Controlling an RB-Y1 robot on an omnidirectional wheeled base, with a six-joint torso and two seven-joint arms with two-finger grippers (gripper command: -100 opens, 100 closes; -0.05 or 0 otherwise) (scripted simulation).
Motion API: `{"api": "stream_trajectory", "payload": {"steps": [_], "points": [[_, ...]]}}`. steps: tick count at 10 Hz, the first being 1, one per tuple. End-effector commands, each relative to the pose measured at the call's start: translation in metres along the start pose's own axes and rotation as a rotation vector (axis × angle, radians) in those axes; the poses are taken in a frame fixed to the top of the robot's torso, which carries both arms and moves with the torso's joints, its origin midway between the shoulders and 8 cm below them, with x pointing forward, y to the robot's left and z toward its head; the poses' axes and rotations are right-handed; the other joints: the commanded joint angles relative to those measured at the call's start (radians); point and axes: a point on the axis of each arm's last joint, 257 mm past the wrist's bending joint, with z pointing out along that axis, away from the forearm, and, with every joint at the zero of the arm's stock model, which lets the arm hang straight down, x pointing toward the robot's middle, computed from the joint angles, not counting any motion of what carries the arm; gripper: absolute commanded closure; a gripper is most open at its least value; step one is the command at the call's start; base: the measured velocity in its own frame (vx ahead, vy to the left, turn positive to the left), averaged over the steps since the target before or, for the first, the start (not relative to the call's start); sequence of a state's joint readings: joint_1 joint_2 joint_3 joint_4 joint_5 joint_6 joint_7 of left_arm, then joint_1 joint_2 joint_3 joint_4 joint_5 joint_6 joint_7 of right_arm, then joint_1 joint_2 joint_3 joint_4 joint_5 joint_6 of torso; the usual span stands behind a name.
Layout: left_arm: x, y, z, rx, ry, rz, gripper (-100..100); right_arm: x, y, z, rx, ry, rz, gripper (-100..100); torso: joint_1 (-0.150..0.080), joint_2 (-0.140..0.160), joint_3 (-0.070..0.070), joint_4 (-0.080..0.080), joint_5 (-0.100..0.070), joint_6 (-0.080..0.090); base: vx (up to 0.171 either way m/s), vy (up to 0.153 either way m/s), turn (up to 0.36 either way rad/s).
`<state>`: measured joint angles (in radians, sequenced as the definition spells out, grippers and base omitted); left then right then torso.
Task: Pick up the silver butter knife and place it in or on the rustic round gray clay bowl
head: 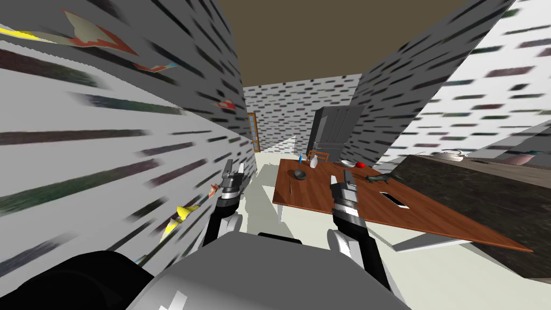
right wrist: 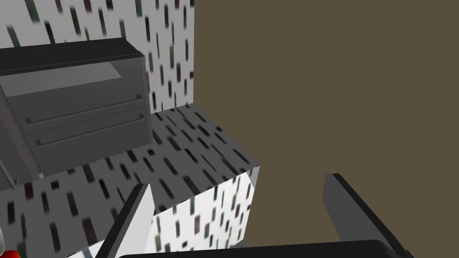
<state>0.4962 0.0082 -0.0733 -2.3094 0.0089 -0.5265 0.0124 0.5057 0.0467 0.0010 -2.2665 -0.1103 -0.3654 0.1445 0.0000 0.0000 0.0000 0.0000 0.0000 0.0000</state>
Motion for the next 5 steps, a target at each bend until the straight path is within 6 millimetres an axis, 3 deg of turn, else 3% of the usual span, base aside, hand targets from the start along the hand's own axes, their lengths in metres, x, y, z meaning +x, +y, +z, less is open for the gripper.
{"api": "stream_trajectory", "payload": {"steps": [1,4,5], "points": [[0.000,0.000,0.000,0.000,0.000,0.000,0,0.005,-0.006,-0.001,0.009,0.044,-0.027,-100,0.000,0.000,0.000,0.000,0.000,0.000,-0.014,0.038,0.012],[0.000,0.000,0.000,0.000,0.000,0.000,0,0.016,-0.030,-0.004,0.052,0.139,-0.097,-100,0.009,0.002,0.001,0.000,0.002,0.000,-0.040,0.138,0.010],[0.000,0.000,0.000,0.000,0.000,0.000,0,0.017,-0.030,-0.004,0.051,0.151,-0.104,-100,0.010,0.003,0.002,0.001,0.002,0.000,-0.044,0.092,-0.001]]}}
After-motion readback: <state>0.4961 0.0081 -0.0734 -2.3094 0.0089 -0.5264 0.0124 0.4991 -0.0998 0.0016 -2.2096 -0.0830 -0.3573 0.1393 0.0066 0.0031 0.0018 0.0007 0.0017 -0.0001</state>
